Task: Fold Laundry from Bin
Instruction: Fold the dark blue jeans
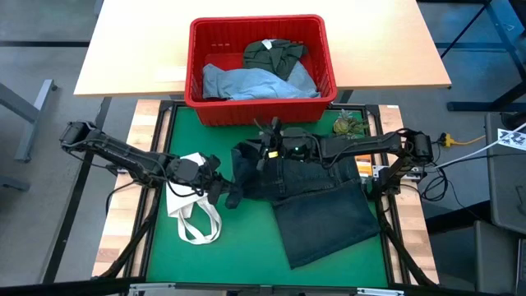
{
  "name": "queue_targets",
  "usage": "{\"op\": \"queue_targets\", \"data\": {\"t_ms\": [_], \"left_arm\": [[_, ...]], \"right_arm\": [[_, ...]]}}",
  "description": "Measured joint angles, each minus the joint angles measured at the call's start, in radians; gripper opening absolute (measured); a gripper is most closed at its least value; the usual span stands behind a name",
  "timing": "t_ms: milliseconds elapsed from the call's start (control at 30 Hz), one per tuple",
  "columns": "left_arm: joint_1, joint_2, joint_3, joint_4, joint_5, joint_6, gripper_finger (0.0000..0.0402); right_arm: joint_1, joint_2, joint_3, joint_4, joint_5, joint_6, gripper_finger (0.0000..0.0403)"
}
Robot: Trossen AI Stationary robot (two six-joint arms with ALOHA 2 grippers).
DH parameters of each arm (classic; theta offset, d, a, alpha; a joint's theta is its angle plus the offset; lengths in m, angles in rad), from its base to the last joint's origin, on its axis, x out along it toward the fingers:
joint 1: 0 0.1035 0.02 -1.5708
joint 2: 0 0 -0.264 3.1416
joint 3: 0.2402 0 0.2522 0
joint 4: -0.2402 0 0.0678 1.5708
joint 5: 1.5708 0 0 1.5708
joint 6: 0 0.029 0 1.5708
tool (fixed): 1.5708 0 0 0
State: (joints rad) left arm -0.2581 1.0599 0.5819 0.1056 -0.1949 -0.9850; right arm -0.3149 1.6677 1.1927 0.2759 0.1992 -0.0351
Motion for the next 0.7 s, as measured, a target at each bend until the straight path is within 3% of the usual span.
{"op": "queue_targets", "data": {"t_ms": [167,333,700], "left_arm": [[0.000,0.000,0.000,0.026,-0.002,-0.005,0.0000],[0.000,0.004,0.000,0.075,-0.062,-0.006,0.0000],[0.076,0.193,0.028,0.484,-0.074,0.001,0.0000]], "right_arm": [[0.000,-0.122,0.001,-0.125,-0.062,-0.022,0.0048],[0.000,-0.279,0.000,-0.357,-0.088,-0.022,0.0049],[0.001,-0.559,0.000,-0.774,-0.095,0.030,0.0049]]}}
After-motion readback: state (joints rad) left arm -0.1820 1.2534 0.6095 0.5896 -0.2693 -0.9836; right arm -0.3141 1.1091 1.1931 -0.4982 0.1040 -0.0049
